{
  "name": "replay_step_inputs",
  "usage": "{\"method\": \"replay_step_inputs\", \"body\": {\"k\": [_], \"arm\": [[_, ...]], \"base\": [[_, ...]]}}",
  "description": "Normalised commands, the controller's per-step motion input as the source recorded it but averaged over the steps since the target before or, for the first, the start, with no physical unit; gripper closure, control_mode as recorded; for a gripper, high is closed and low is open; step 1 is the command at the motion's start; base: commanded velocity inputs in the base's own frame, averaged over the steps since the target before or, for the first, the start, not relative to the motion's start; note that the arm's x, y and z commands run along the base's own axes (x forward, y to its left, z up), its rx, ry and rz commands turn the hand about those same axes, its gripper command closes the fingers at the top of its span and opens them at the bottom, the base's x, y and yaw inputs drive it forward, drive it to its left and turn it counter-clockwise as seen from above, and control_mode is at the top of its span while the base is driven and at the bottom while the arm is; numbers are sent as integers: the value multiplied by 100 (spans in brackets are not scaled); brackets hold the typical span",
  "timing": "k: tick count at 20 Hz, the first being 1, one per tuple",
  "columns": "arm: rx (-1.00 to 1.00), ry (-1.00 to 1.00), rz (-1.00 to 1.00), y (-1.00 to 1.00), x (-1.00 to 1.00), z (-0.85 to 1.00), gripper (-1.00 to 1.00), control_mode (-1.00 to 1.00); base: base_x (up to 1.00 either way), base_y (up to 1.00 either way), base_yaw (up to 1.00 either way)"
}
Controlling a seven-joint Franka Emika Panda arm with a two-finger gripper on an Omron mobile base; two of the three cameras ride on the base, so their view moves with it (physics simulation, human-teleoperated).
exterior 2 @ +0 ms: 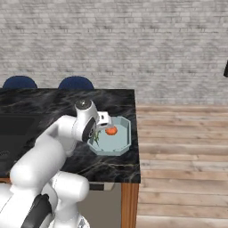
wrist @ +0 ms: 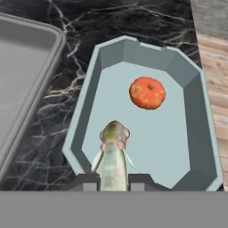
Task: Place one squash and one fish in each tupperware on the nearby counter, to pack two identical lunches.
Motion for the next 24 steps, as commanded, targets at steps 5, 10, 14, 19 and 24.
{"method": "replay_step_inputs", "body": {"k": [5,10,14,19,24], "arm": [[-1,0,0,0,21,-29,100,-100],[0,0,4,-1,37,-25,100,-100],[0,0,8,-6,47,-16,100,-100],[0,0,6,-5,38,-17,100,-100],[-3,0,2,0,31,-31,100,-100]], "base": [[0,0,0],[0,0,0],[0,0,0],[0,0,0],[0,0,0]]}}
